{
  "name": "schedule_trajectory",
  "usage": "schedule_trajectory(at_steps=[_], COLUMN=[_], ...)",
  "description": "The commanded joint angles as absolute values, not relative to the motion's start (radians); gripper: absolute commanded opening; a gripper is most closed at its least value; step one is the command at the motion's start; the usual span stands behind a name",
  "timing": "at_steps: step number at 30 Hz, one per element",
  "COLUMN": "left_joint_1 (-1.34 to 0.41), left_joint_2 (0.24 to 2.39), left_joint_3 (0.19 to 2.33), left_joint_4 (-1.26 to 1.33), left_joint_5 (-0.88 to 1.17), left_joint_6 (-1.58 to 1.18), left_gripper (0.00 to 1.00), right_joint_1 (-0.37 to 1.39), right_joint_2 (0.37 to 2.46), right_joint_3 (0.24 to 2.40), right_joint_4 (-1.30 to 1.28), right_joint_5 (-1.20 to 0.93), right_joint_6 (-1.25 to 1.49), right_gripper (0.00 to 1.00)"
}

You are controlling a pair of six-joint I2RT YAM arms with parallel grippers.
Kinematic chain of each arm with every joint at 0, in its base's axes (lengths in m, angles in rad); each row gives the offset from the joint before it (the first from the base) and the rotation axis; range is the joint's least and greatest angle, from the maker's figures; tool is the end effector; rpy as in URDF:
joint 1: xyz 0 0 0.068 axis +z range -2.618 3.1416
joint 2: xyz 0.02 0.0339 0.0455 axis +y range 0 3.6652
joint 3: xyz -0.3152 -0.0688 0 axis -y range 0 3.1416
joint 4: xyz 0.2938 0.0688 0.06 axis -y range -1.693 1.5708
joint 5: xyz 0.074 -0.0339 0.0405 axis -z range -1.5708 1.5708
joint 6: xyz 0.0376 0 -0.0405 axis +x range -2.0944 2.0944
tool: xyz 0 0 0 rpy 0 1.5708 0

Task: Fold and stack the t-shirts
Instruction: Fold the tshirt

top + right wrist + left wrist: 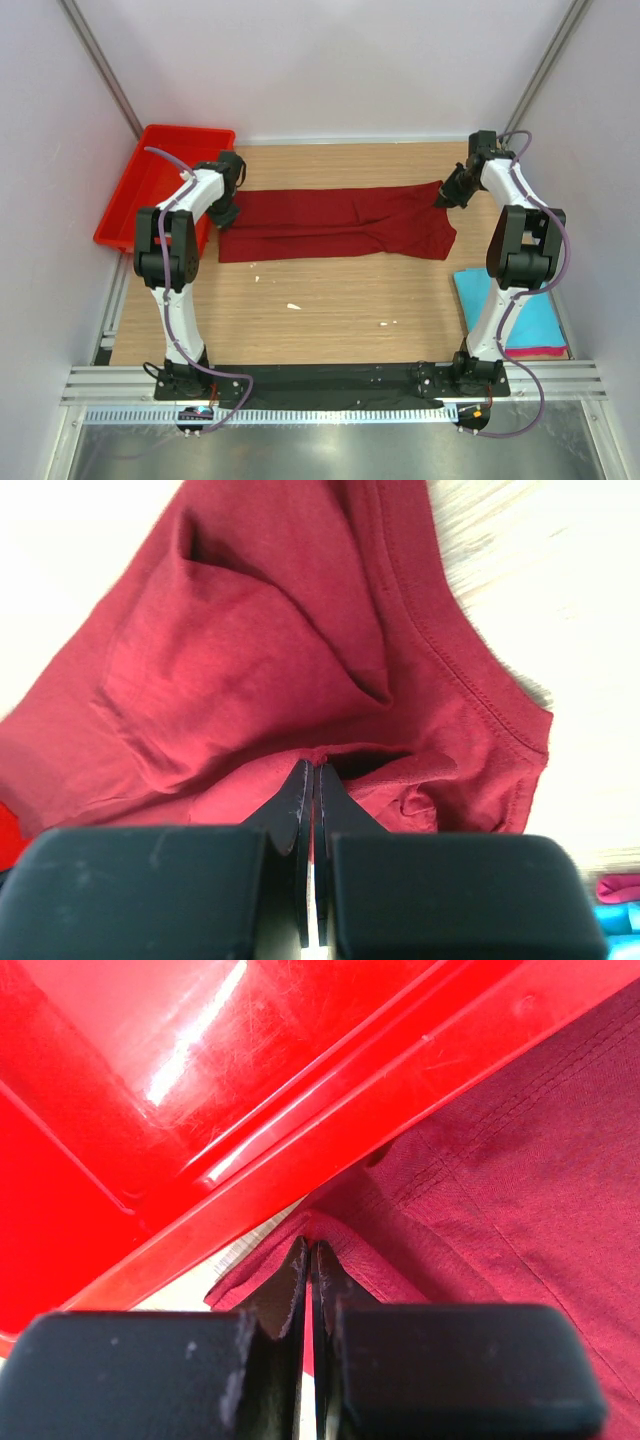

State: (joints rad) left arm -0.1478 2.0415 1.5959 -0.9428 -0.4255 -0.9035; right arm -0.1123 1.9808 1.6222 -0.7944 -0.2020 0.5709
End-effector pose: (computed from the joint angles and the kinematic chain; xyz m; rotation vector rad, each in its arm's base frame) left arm 0.4707 -0.0544 0.2155 -1.0638 2.5330 0.3872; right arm 0.4846 -0.0471 0.2543 0.8664 2.6133 0.4043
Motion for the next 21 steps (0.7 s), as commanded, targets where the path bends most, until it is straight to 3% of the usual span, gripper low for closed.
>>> schedule_trajectory(at_steps=[1, 9, 10, 14, 17, 20, 21], left_joint_1=[-0.135, -0.135, -0.135, -0.138, -0.149, -0.179, -0.19], left_joint_2=[2.036, 2.033, 2.033, 1.988, 1.907, 1.827, 1.806], left_joint_3=[1.615, 1.608, 1.606, 1.585, 1.554, 1.539, 1.528], left_joint_4=[-0.933, -0.899, -0.897, -0.874, -0.858, -0.864, -0.858], left_joint_5=[-0.448, -0.437, -0.434, -0.437, -0.456, -0.456, -0.45], left_joint_6=[-0.891, -0.861, -0.854, -0.827, -0.818, -0.808, -0.804], left_gripper=[0.0, 0.03, 0.06, 0.5, 0.6, 0.63, 0.63], right_joint_1=[-0.115, -0.115, -0.115, -0.115, -0.115, -0.115, -0.114], right_joint_2=[1.965, 2.002, 2.005, 2.008, 2.025, 2.057, 2.066], right_joint_3=[1.683, 1.692, 1.695, 1.72, 1.732, 1.759, 1.778], right_joint_4=[-0.799, -0.793, -0.79, -0.796, -0.795, -0.813, -0.836], right_joint_5=[-0.222, -0.229, -0.235, -0.242, -0.255, -0.239, -0.221], right_joint_6=[0.581, 0.566, 0.566, 0.56, 0.555, 0.526, 0.514], right_gripper=[0.01, 0.02, 0.02, 0.06, 0.1, 0.26, 0.4])
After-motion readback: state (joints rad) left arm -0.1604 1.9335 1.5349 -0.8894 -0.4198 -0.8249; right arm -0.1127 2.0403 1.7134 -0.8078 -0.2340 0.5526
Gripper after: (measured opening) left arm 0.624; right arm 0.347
